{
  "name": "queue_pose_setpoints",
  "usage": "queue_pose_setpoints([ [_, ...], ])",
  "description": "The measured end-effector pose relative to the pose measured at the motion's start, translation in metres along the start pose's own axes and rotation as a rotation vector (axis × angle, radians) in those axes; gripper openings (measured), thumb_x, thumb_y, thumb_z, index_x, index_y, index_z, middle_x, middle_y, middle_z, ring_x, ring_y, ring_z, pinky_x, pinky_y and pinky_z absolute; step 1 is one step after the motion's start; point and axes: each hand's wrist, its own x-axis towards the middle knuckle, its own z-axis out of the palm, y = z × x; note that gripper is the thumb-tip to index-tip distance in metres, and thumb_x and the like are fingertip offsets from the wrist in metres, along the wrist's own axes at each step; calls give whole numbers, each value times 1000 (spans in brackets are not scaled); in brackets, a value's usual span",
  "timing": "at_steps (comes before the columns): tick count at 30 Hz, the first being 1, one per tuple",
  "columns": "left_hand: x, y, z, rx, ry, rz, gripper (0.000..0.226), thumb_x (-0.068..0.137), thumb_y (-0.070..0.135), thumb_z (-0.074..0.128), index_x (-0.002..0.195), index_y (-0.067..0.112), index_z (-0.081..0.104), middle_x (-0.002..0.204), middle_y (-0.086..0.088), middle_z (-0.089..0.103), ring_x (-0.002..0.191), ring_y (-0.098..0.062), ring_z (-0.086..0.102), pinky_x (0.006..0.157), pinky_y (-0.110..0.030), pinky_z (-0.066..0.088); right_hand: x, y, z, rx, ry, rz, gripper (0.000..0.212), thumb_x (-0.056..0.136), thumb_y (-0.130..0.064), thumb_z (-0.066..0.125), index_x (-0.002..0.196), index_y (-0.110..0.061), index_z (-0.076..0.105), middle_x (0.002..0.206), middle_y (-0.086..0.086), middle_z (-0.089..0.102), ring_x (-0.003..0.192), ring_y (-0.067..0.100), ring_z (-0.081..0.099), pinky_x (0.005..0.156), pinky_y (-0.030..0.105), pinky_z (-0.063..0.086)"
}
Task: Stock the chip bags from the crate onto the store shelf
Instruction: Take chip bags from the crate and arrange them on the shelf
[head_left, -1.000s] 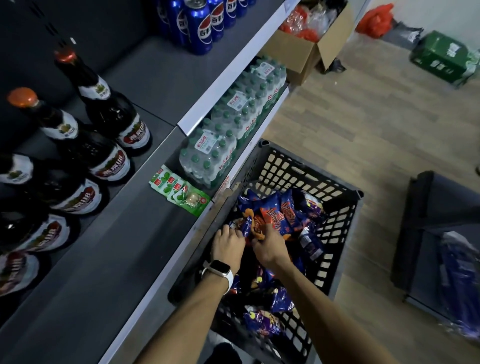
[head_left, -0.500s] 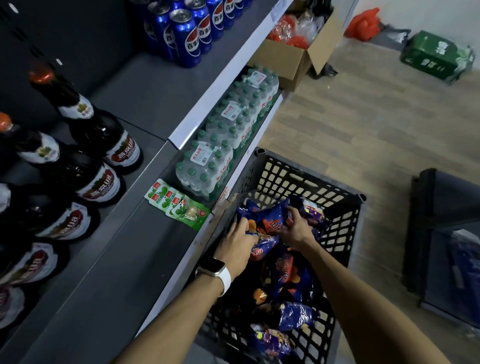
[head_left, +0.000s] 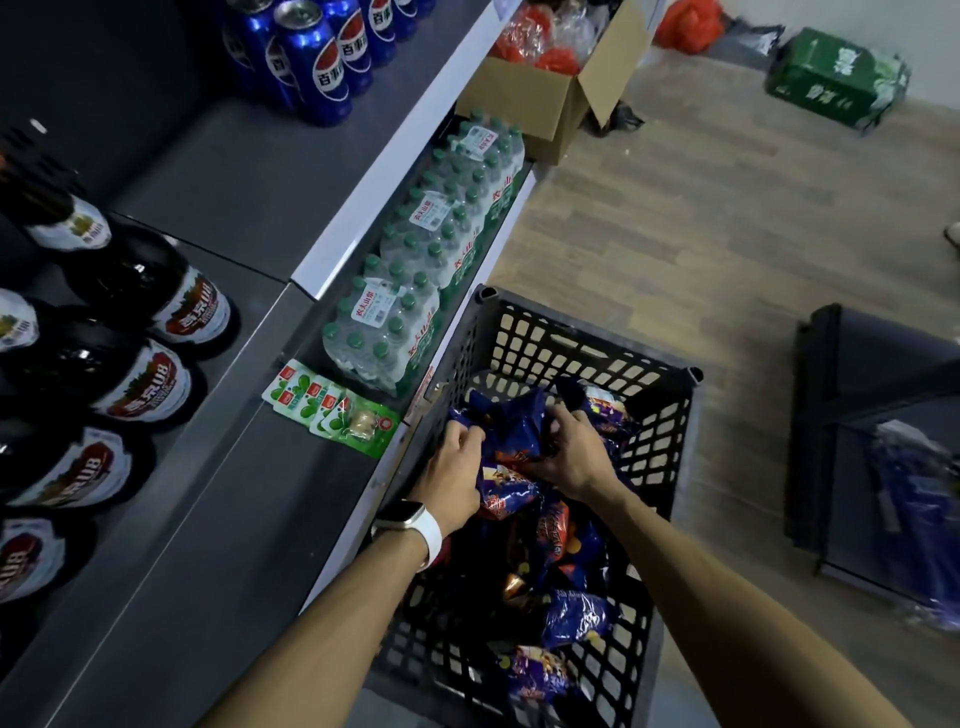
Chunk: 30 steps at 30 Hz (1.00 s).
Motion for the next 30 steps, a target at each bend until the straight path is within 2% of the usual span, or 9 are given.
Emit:
queue_pose_setpoints([
  [4, 3, 4, -8, -103, -8, 12, 50, 78, 2, 74, 123, 8, 53, 135, -1, 34, 115, -22, 53, 97, -34, 47, -8, 1, -22, 57, -59, -45, 79, 71, -32, 87, 138, -23, 47, 135, -2, 52, 115, 17, 58, 94, 33, 52],
  [10, 2, 20, -37, -302, -40, 105, 34, 75, 9, 79, 108, 12, 70, 140, 0, 40, 127, -13, 44, 108, -21, 32, -18, -7, -59, 73, -136, -116, 74, 70, -35, 85, 132, -31, 45, 113, -13, 63, 109, 14, 61, 97, 42, 50],
  [14, -10, 25, -51, -544, -129, 46, 40, 83, 6, 72, 119, 21, 61, 135, 4, 53, 126, -12, 51, 109, -30, 37, -22, -17, -86, 120, -181, -176, 74, 72, -25, 87, 135, -26, 47, 108, -11, 67, 95, 4, 66, 84, 24, 54],
  [16, -18, 33, -59, -615, -148, 20, 39, 88, 8, 67, 124, 23, 57, 126, 4, 63, 115, -9, 60, 104, -29, 44, -25, -21, -99, 149, -214, -165, 76, 72, -26, 88, 136, -27, 48, 109, -7, 66, 96, 8, 67, 85, 29, 57],
  [19, -31, 46, -68, -625, -136, -14, 55, 95, 9, 60, 145, 20, 38, 136, 13, 45, 120, 3, 44, 96, -8, 32, -31, -21, -115, 241, -263, -134, 78, 65, -31, 88, 133, -28, 51, 115, -1, 64, 102, 19, 67, 88, 41, 58],
  [22, -42, 54, -76, -616, -113, -7, 69, 97, 19, 58, 154, 18, 19, 153, 5, 31, 133, 0, 27, 108, -15, 21, -41, -33, -134, 295, -318, -93, 72, 72, -18, 87, 132, -22, 49, 120, 2, 60, 105, 22, 65, 81, 38, 61],
  [24, -50, 60, -84, -634, -108, -23, 72, 97, 23, 59, 155, 19, 18, 156, 5, 28, 136, -3, 26, 112, -23, 23, -44, -40, -145, 291, -309, -56, 66, 74, -17, 87, 127, -18, 50, 119, 3, 60, 104, 23, 66, 80, 39, 61],
  [27, -61, 69, -100, -694, -92, -9, 66, 95, 22, 61, 152, 17, 26, 135, 15, 39, 129, -4, 31, 101, -20, 27, -55, -55, -159, 306, -309, -40, 65, 65, -36, 90, 118, -14, 61, 114, 9, 68, 99, 27, 69, 88, 45, 58],
  [30, -71, 76, -115, -775, -74, -8, 78, 92, 32, 64, 155, 22, 19, 152, 8, 31, 142, -13, 27, 112, -28, 26, -69, -65, -168, 467, -342, -26, 44, 75, -26, 84, 109, -5, 66, 105, 17, 71, 86, 28, 69, 83, 43, 57],
])
